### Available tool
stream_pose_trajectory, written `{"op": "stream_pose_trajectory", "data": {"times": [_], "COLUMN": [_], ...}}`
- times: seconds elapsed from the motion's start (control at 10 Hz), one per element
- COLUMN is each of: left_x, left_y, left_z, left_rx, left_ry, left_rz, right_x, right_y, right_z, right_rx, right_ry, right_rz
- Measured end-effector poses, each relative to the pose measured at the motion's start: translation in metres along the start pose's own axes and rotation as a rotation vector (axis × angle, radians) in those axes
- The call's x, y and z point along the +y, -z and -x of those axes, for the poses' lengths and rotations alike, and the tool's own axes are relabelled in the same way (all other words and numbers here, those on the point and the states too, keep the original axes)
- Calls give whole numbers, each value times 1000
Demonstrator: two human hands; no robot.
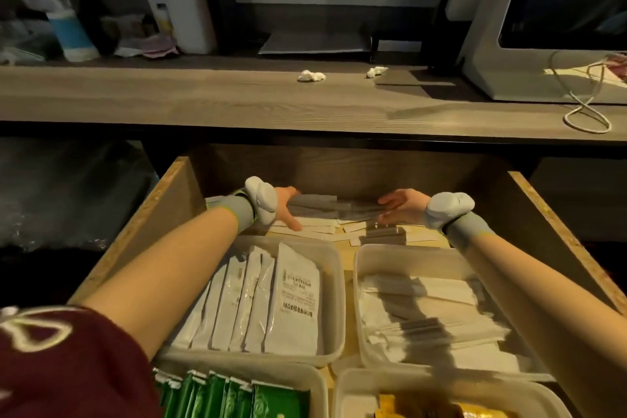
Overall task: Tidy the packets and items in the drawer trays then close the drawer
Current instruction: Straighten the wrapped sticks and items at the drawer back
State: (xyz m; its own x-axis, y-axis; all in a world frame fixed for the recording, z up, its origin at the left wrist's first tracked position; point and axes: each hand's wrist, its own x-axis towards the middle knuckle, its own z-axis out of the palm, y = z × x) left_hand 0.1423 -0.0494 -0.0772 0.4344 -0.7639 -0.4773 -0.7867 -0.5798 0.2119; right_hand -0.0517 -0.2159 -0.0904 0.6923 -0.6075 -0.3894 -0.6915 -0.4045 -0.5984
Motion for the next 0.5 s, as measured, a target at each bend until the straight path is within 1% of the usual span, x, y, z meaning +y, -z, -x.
{"op": "stream_pose_trajectory", "data": {"times": [0.1, 0.2, 0.3, 0.4, 0.5], "left_x": [0, -1, -6, -10, -11], "left_y": [-11, -22, -28, -28, -28], "left_z": [-13, -23, -32, -37, -40], "left_rx": [-69, -83, -44, -10, 35], "left_ry": [56, 84, 92, 96, 109], "left_rz": [-116, -189, -187, -152, -174], "right_x": [6, 14, 13, 16, 16], "right_y": [-7, -15, -18, -17, -18], "right_z": [-10, -20, -25, -38, -40], "right_rx": [-106, -100, -54, -16, 8], "right_ry": [-18, 32, 99, 77, 92], "right_rz": [-12, 201, 384, 442, 501]}}
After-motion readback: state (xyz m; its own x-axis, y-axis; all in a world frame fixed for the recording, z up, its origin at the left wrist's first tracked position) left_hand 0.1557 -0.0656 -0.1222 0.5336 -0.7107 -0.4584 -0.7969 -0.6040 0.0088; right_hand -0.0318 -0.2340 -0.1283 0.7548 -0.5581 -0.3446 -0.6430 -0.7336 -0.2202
